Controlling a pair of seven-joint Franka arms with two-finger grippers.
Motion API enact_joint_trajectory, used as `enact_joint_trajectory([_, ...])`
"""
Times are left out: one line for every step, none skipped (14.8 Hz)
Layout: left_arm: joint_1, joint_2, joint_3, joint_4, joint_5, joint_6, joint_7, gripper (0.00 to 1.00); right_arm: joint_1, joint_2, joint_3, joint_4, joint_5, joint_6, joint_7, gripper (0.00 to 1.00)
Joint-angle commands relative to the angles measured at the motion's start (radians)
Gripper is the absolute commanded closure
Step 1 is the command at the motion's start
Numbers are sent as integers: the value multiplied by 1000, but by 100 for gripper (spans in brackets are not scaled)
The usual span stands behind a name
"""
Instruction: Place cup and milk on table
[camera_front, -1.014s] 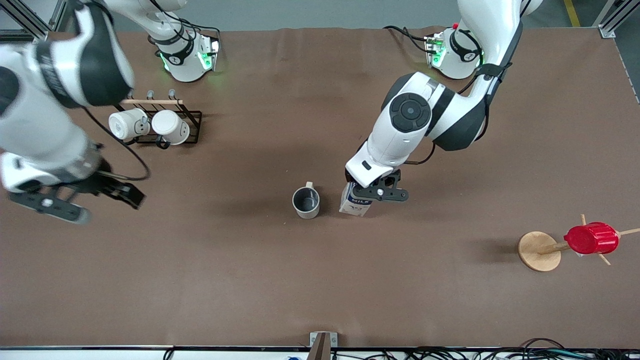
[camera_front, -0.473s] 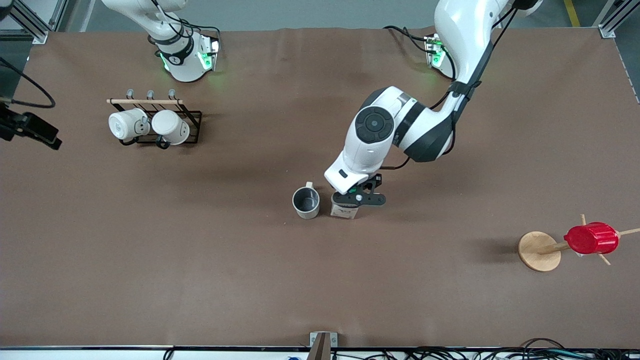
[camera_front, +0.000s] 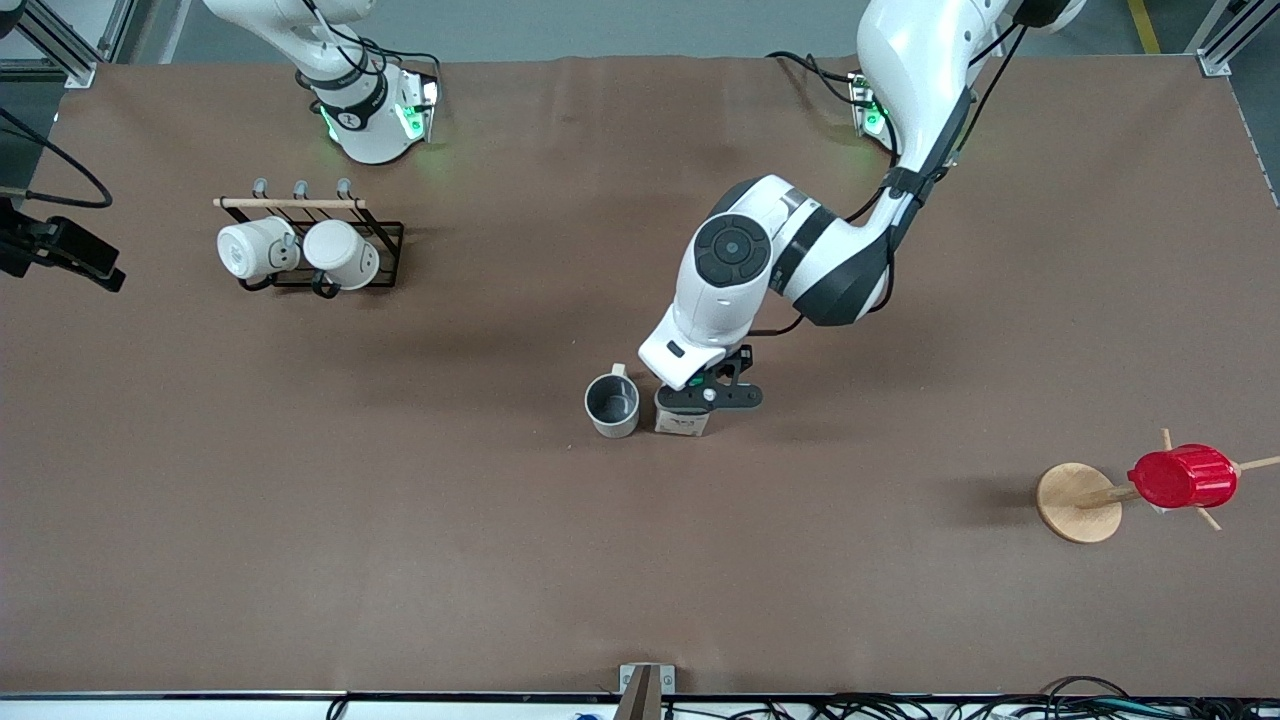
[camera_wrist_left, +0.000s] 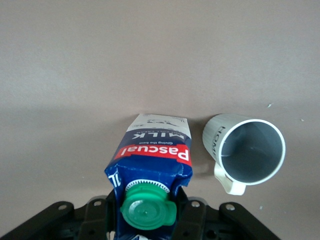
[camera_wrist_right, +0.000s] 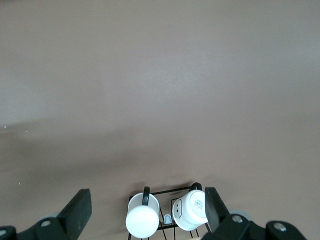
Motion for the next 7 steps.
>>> enact_joint_trajectory([-13,18,7,29,37,-19,-22,60,-11,-17,0,-17,57,0,-56,0])
enact_joint_trajectory([-13,16,7,29,39,-19,-22,56,-10,-17,0,-17,62,0,-76,0])
enact_joint_trajectory([-13,16,7,29,39,-19,-22,36,-10,-17,0,-17,62,0,-78,0])
enact_joint_trajectory([-13,12,7,29,40,-19,-18,14,-10,-19,0,-17,62,0,-76,0])
enact_joint_trajectory([-11,6,7,29,40,-19,-16,0,-10,-19,0,-17,62,0,-75,0])
enact_joint_trajectory([-10,-3,7,29,39,-19,-17,0,-10,-19,0,-17,64,0,-72,0])
enact_joint_trajectory([-8,-20,7,29,37,-19,-21,0,-8,-19,0,-17,64,-1,-70,0])
